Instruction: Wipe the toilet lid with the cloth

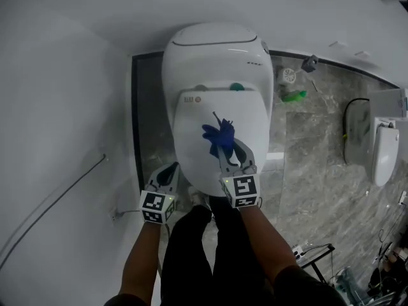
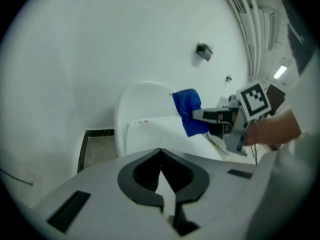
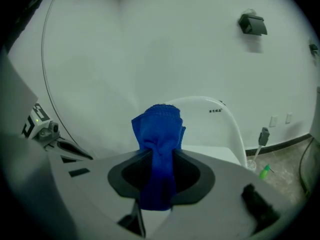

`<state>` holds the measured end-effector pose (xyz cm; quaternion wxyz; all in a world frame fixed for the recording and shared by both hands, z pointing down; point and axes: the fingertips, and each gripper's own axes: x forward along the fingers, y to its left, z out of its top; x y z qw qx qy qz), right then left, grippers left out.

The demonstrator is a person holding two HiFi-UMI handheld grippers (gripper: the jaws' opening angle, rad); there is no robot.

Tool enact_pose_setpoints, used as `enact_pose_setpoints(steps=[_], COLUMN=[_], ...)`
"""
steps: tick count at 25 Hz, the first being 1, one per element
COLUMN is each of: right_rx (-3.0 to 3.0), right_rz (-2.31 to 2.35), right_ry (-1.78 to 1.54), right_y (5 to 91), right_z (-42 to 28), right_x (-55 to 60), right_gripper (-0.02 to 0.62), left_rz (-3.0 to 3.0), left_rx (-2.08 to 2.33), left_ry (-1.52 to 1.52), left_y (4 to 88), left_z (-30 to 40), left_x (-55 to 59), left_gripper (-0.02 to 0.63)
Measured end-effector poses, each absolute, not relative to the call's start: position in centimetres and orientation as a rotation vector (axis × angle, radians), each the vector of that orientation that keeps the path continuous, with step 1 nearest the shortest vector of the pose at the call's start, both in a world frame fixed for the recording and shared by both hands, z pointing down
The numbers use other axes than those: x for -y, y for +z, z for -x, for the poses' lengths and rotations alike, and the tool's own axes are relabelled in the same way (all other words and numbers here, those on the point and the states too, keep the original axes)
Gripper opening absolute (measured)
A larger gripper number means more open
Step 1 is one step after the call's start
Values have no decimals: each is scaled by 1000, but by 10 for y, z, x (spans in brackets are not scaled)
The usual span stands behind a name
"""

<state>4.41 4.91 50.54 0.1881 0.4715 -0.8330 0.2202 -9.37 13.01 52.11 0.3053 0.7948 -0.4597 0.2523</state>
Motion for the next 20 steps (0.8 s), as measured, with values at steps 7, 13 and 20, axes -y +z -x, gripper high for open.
enact_pose_setpoints(steps=[7, 13, 20], right_rx=[2254, 2104, 1896], right_rz=[-1176, -1073, -1014], right_ry=[711, 688, 659], right_y=[541, 582, 631], right_z=[16, 70, 86], right_x=[-5, 29, 47], right_gripper=[95, 95, 95], left_rz=[-1938, -1902, -1874], left_rx=[1411, 1438, 1361], left_ry=[466, 517, 430], left_y=[514, 526, 548], left_z=[110, 138, 171], left_x=[-49, -19, -12], left_gripper=[11, 11, 11])
